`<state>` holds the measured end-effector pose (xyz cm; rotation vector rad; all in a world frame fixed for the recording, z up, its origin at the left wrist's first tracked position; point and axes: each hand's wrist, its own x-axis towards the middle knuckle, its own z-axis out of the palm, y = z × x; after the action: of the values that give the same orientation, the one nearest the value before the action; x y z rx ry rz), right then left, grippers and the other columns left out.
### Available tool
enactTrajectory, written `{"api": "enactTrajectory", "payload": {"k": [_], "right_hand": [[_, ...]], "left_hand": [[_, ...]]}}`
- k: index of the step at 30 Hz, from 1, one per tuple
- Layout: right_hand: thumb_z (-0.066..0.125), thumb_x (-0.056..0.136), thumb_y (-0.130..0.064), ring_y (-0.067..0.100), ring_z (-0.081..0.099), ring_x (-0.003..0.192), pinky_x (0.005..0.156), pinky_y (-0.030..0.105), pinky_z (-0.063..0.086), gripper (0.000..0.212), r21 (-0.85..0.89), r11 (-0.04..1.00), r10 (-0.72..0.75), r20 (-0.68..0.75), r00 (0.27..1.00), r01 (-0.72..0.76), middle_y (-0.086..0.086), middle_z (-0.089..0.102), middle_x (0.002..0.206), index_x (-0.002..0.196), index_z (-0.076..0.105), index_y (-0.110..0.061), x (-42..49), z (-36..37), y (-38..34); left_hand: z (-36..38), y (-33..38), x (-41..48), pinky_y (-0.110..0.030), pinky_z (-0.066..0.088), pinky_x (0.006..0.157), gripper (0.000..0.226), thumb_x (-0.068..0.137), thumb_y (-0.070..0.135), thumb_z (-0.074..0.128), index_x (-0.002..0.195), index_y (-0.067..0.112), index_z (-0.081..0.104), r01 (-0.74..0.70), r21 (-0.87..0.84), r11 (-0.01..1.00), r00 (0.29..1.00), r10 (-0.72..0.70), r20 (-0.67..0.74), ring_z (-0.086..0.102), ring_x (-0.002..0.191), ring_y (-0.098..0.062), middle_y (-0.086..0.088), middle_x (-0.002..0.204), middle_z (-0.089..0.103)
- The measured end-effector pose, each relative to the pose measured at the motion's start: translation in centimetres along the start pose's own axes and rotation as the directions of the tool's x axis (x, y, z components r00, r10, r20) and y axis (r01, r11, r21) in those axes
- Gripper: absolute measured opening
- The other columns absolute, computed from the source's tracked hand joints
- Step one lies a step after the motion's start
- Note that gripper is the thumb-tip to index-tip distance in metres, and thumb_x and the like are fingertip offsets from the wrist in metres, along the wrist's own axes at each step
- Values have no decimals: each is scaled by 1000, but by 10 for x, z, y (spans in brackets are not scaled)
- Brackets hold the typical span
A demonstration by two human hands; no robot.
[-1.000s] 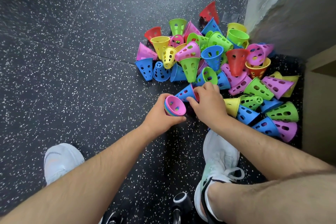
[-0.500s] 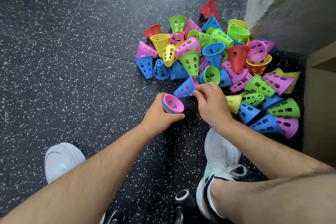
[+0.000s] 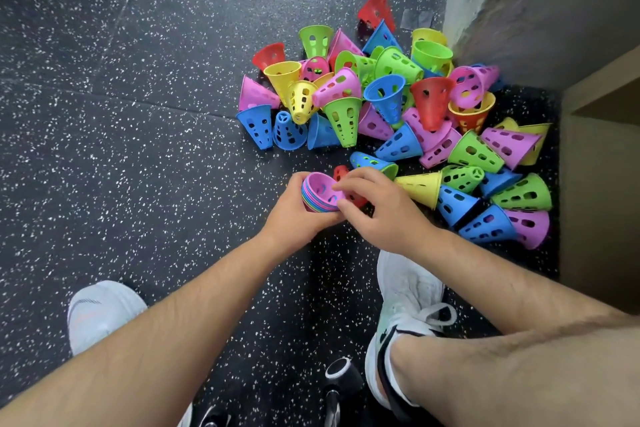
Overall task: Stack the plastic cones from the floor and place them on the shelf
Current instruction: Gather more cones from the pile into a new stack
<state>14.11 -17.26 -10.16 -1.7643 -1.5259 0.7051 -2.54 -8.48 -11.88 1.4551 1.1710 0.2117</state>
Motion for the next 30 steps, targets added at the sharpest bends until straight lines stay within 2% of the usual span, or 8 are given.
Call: {"api": "enactTrajectory", "payload": {"k": [2,5,10,13,19,24,27,30], "right_hand": [[64,92,-16,6,60,100,93,25,49,25,13,999,39,48,998,-39,-6,60,111,117,67,-15,-3,0,3],[61,93,-15,10,58,100,91,31,50,24,-62,991,114,-21,993,-115,-4,60,109,117,64,-13,-4,-3,11],[67,89,-15,17,51,103,89,18,34,23,-236,959,141,-86,986,-157,-2,59,105,111,65,-13,3,-5,21],[70,84,-21,23,50,101,85,31,44,29,-353,922,154,-48,987,-161,1,55,102,113,66,-17,7,1,26],[67,84,-11,31,53,88,77,45,50,16,-510,859,59,7,998,-47,2,63,90,100,69,-14,18,6,30],[58,96,-16,30,55,91,80,42,45,14,-413,904,93,-63,994,-111,4,66,95,107,65,-13,30,-7,24],[60,97,-18,17,59,94,83,27,45,17,-191,963,157,-161,974,-187,-3,66,95,113,65,-15,37,-19,7],[65,95,-15,-8,57,79,72,4,39,16,52,961,278,-177,944,-273,-17,61,83,110,69,-18,42,-23,-10]], "left_hand": [[2,-2,0,-44,56,97,73,57,40,93,118,31,53,-1,16,1000,1000,1,3,70,100,-10,13,108,70],[4,-5,-2,-40,55,97,71,63,31,95,120,30,52,5,43,999,1000,-6,13,68,102,-10,10,112,68],[3,-6,-5,-26,53,91,69,70,23,95,123,27,51,24,52,998,1000,-25,15,66,99,-7,11,111,67],[1,-6,-4,-19,51,85,69,70,23,95,123,26,51,30,49,998,999,-30,14,66,96,-3,11,110,67],[-3,-13,-2,-35,55,96,69,67,27,95,120,30,52,33,42,999,999,-33,6,68,98,-9,11,108,68],[-10,-16,-3,-38,54,98,69,67,27,96,121,32,52,33,26,999,999,-33,-4,68,100,-10,12,109,69],[-13,-17,-2,-38,55,98,69,68,26,96,121,32,52,29,26,999,1000,-29,-9,68,100,-11,11,109,68],[-13,-15,-2,-38,55,96,69,68,23,95,121,33,52,16,13,1000,1000,-16,-15,68,100,-12,11,109,69]]}}
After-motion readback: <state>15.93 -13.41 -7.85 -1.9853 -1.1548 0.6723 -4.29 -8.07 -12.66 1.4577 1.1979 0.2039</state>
